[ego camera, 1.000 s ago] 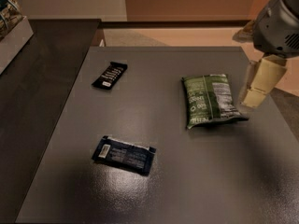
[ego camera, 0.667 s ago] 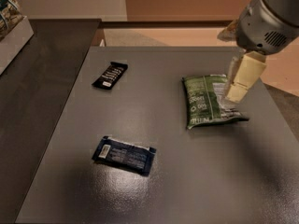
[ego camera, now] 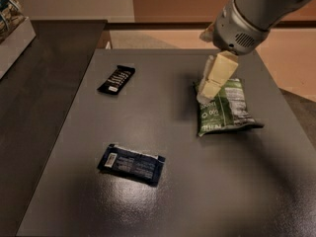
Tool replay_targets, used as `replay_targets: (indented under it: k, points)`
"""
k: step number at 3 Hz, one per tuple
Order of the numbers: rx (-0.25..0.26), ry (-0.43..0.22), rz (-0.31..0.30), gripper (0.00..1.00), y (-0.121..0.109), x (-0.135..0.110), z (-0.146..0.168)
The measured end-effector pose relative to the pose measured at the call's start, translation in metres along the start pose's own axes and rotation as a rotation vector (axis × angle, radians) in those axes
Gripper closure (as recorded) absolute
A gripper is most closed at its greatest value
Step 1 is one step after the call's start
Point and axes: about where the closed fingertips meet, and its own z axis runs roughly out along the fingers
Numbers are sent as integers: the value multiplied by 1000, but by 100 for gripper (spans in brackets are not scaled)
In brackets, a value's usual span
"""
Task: Pick rxbar chocolate
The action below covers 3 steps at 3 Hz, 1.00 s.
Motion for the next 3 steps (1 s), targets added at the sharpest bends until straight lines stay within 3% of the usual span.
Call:
replay_targets:
  k: [3]
  points:
    - [-27, -82, 104, 0, -50, -46, 75]
